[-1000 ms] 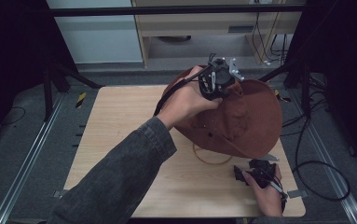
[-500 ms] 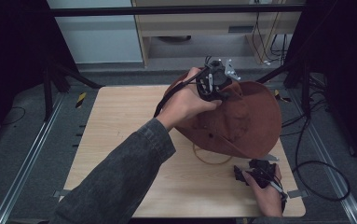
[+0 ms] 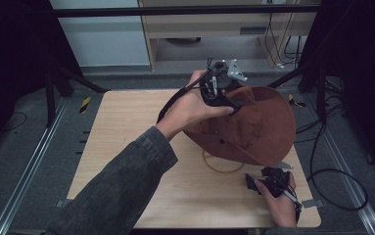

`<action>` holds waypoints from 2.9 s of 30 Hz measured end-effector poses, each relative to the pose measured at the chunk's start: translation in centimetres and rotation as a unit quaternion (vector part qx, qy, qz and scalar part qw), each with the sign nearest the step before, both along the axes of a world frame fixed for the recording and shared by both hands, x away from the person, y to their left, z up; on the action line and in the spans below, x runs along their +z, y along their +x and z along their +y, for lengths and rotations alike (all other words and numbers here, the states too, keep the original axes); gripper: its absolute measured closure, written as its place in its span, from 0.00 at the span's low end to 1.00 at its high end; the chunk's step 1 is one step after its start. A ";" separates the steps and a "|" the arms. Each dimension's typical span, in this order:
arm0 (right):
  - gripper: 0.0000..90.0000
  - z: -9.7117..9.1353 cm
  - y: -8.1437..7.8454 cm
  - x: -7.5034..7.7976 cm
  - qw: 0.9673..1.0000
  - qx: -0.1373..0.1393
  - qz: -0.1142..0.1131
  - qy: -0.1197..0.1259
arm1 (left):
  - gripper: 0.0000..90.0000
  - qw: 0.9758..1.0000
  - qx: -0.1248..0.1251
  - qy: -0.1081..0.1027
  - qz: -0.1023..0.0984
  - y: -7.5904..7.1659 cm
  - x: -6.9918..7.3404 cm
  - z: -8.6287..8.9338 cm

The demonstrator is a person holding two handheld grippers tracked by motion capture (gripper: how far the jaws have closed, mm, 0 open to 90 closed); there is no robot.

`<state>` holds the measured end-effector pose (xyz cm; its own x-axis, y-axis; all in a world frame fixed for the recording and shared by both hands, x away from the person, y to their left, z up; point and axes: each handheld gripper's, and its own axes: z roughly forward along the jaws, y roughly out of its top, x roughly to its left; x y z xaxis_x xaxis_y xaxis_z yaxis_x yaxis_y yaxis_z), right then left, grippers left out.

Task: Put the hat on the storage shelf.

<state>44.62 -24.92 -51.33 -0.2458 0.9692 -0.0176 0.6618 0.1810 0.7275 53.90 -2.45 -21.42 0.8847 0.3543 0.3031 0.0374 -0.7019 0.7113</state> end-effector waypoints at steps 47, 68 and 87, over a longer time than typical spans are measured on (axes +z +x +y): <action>0.01 0.0 0.0 0.0 1.000 0.000 -0.001 0.000 | 0.06 0.990 0.116 -0.076 0.011 -7.0 -7.5 22.7; 0.01 0.0 0.0 0.0 1.000 -0.001 -0.001 0.000 | 0.06 0.979 0.178 -0.025 0.092 -6.7 -23.7 27.1; 0.01 0.1 0.0 0.0 1.000 -0.004 0.000 -0.001 | 0.06 0.968 0.210 -0.034 0.134 -6.7 -28.3 30.6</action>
<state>44.58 -24.84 -51.30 -0.2372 0.9713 -0.0196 0.6633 0.1767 0.7272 47.19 28.11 -49.71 0.7020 0.7106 0.0463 0.4989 -0.5372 0.6801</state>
